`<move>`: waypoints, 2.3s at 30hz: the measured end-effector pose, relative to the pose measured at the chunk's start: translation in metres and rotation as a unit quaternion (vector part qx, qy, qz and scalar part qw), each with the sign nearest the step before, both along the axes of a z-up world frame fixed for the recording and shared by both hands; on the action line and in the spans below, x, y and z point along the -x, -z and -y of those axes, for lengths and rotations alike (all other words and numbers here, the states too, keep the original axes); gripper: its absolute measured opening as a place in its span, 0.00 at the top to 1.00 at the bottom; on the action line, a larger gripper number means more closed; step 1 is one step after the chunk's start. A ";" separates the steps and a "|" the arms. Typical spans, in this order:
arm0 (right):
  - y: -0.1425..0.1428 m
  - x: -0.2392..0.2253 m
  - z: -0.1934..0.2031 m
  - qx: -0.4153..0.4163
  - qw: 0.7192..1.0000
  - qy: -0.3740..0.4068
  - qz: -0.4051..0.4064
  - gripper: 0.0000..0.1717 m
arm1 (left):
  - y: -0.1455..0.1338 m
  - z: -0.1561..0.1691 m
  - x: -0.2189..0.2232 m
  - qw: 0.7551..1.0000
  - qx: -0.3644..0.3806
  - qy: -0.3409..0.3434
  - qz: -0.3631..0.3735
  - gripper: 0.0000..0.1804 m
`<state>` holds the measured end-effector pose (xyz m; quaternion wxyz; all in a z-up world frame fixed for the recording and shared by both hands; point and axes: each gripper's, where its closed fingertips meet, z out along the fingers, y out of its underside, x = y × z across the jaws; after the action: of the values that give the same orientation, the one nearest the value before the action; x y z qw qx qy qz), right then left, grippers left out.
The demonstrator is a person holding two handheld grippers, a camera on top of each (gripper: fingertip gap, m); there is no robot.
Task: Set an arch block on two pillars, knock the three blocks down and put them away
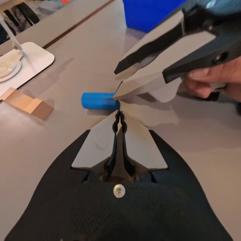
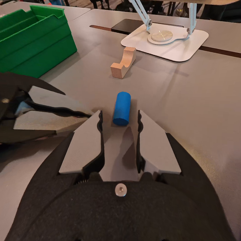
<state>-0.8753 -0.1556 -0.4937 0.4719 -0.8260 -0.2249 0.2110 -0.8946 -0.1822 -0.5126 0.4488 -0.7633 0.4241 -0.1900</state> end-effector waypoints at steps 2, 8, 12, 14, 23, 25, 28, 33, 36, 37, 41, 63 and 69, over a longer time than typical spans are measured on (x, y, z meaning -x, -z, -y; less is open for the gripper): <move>0.006 -0.002 -0.001 0.013 1.000 0.004 0.003 0.69 | 0.001 -0.007 0.009 0.999 0.016 -0.032 0.008 1.00; 0.038 -0.004 -0.001 0.088 0.996 0.007 0.029 0.60 | 0.001 -0.011 0.016 0.998 0.042 -0.047 0.028 1.00; 0.043 -0.009 -0.005 0.096 0.994 0.019 0.045 0.68 | 0.005 -0.007 0.013 0.999 0.028 -0.036 0.002 1.00; 0.045 -0.012 -0.004 0.100 0.994 0.015 0.052 0.89 | 0.006 -0.006 0.012 0.999 0.022 -0.032 -0.008 1.00; 0.045 -0.008 0.001 0.097 0.994 -0.008 0.054 1.00 | 0.006 -0.005 0.013 0.999 0.028 -0.032 -0.003 1.00; 0.042 -0.008 0.001 0.092 0.994 -0.007 0.051 0.94 | 0.006 -0.006 0.013 0.999 0.029 -0.033 -0.001 0.99; 0.042 -0.009 0.000 0.093 0.994 -0.005 0.048 0.88 | 0.006 -0.006 0.014 0.999 0.029 -0.034 -0.002 0.99; 0.039 -0.007 -0.001 0.084 0.995 -0.006 0.044 0.83 | 0.006 -0.009 0.017 0.998 0.034 -0.047 0.001 0.99; 0.031 0.003 0.000 0.063 0.997 -0.030 0.028 0.76 | 0.005 -0.018 0.028 0.995 0.043 -0.084 0.014 0.99; 0.028 0.007 0.001 0.054 0.997 -0.039 0.024 0.74 | 0.005 -0.022 0.033 0.994 0.048 -0.097 0.023 0.99; 0.020 0.026 0.000 0.031 0.997 -0.073 0.010 0.60 | -0.002 -0.038 0.055 0.985 0.054 -0.151 0.063 1.00; 0.044 0.055 -0.086 0.048 0.991 -0.040 0.117 0.60 | -0.007 -0.043 0.067 0.982 0.058 -0.159 0.089 1.00; 0.030 0.045 -0.075 0.007 0.995 -0.027 0.100 0.60 | -0.008 -0.041 0.066 0.983 0.050 -0.155 0.087 1.00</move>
<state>-0.9200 -0.0808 -0.5236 0.4356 -0.8395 -0.2922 0.1416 -0.9601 -0.1408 -0.5044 0.4689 -0.8221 0.2500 -0.2045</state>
